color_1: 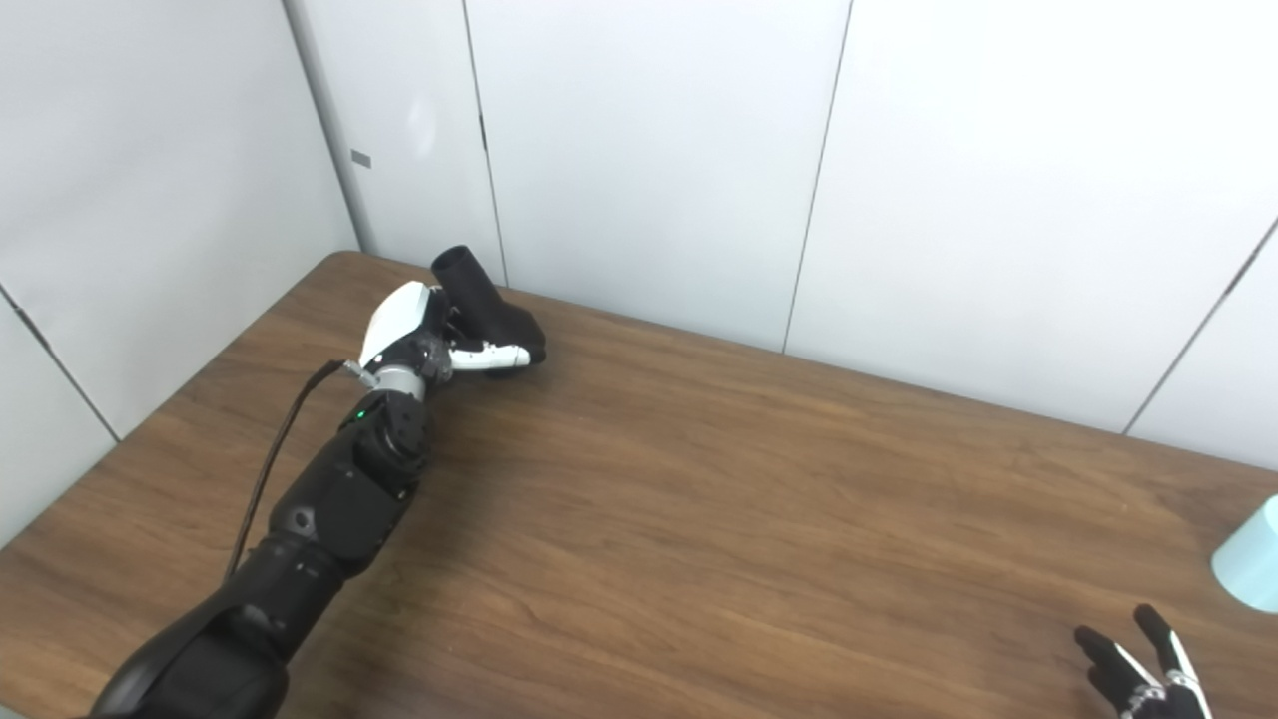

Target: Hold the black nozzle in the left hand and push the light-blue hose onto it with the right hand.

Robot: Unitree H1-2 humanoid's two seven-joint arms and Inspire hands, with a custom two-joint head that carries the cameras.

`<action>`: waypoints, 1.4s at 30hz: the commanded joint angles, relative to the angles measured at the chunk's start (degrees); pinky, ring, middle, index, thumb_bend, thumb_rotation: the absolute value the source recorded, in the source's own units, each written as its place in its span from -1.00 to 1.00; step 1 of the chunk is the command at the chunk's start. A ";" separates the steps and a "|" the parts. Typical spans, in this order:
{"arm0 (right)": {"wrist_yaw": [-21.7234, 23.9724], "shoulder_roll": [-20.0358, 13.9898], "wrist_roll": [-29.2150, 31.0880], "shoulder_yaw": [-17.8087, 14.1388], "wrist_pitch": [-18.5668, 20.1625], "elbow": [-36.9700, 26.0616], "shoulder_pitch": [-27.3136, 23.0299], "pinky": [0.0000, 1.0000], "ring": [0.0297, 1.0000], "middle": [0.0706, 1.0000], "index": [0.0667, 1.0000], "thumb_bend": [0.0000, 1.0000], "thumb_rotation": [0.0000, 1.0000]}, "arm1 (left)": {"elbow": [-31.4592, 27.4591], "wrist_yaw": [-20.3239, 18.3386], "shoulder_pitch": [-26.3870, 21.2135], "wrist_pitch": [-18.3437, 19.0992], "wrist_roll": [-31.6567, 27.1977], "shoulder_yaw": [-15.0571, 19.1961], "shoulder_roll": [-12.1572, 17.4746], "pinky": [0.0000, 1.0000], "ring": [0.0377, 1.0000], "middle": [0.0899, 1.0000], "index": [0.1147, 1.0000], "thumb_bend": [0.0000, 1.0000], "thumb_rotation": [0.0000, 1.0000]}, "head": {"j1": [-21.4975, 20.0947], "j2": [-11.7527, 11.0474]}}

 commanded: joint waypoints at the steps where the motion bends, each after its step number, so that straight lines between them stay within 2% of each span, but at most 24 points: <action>1: -0.92 1.55 -0.21 0.67 -1.41 1.18 1.32 0.74 0.73 0.59 0.84 0.36 0.90 | -1.45 -1.41 -0.51 -1.19 0.47 -1.25 0.27 0.02 0.11 0.00 -0.20 0.03 -1.00 | -0.09 0.01; 3: -0.91 1.62 -0.37 0.68 -2.25 1.87 1.10 0.74 0.73 0.59 0.85 0.35 0.91 | -2.96 -2.09 -0.10 -1.22 1.10 -2.02 0.62 -0.03 0.07 -0.03 -0.18 0.04 -1.00 | -0.65 0.18; 7: -0.71 1.87 -0.12 0.74 -3.45 2.79 0.71 0.70 0.68 0.56 0.83 0.32 0.90 | -5.77 -2.84 0.90 -2.19 2.00 -3.06 1.10 -0.37 -0.23 -0.27 -0.11 0.04 -1.00 | -1.30 0.27; 8: -0.78 2.11 -0.05 0.80 -3.26 2.75 0.60 0.71 0.68 0.55 0.83 0.32 0.89 | -6.67 -2.77 1.38 -2.59 2.60 -3.52 1.25 -0.39 -0.24 -0.28 -0.10 0.04 -1.00 | -1.88 0.37; 10: -1.16 2.40 -0.90 0.96 -2.96 2.48 0.54 0.74 0.69 0.56 0.83 0.29 0.90 | -8.53 -2.74 2.45 -2.57 3.78 -4.37 1.32 -0.09 -0.02 -0.19 -0.12 0.04 -1.00 | -2.21 0.46; 13: -1.52 2.96 -1.35 1.01 -2.26 1.87 0.53 0.73 0.69 0.58 0.84 0.26 0.90 | -12.13 -2.96 4.69 -1.88 5.35 -5.37 0.67 0.07 0.16 -0.12 -0.15 0.05 -1.00 | -3.64 0.68; 17: -1.09 3.52 -0.36 0.98 -2.54 1.85 0.31 0.73 0.70 0.59 0.86 0.23 0.87 | -16.77 -3.84 7.61 -1.58 3.93 -4.55 -1.13 0.24 0.22 -0.09 -0.18 0.04 -1.00 | -5.80 1.30; 20: -1.40 4.31 0.20 0.86 -1.56 1.47 0.17 0.70 0.70 0.60 0.85 0.18 0.83 | -20.93 -4.95 10.12 -1.64 4.17 -5.04 -2.23 0.23 0.27 -0.05 -0.22 0.04 -1.00 | -7.14 1.65; 23: -1.46 4.77 0.00 1.09 -1.24 0.69 0.31 0.70 0.72 0.64 0.87 0.10 0.83 | -24.19 -5.67 12.38 -2.32 4.48 -5.67 -3.35 0.11 0.20 -0.08 -0.19 0.04 -1.00 | -8.24 1.99; 26: -3.03 5.63 -2.91 1.42 0.82 -1.33 0.53 0.66 0.69 0.63 0.84 0.05 0.84 | -26.63 -6.25 14.33 -2.44 5.50 -6.70 -4.13 0.08 0.18 -0.08 -0.19 0.04 -1.00 | -9.46 2.35; 31: -4.76 6.21 -6.57 2.19 3.81 -5.44 0.52 0.60 0.64 0.58 0.79 -0.09 0.92 | -29.31 -6.90 17.30 -3.98 9.72 -9.81 -4.45 0.02 0.14 -0.07 -0.20 0.04 -1.00 | -10.57 2.95; 36: -5.66 4.95 -15.27 3.45 8.45 -10.54 0.49 0.48 0.57 0.56 0.77 -0.15 1.00 | -32.20 -7.76 20.29 -6.79 14.82 -14.06 -4.67 -0.02 0.07 -0.09 -0.18 0.05 -1.00 | -13.03 4.05; 39: -5.37 4.88 -16.16 3.83 11.13 -12.97 0.40 0.48 0.56 0.56 0.75 -0.18 1.00 | -34.25 -8.75 21.69 -7.38 16.10 -15.24 -5.14 0.00 0.08 -0.10 -0.17 0.05 -1.00 | -15.25 4.77; 40: -5.32 4.90 -15.72 3.71 11.84 -13.74 0.32 0.47 0.57 0.57 0.74 -0.19 0.99 | -34.79 -8.38 22.18 -8.59 16.44 -15.87 -5.32 0.01 0.08 -0.10 -0.17 0.05 -1.00 | -15.25 4.77; 42: -5.36 4.97 -15.13 3.58 12.91 -15.12 0.12 0.45 0.58 0.58 0.72 -0.17 0.91 | -36.19 -8.91 23.11 -9.79 17.59 -17.27 -5.63 -0.02 0.04 -0.15 -0.15 0.05 -1.00 | -16.49 4.91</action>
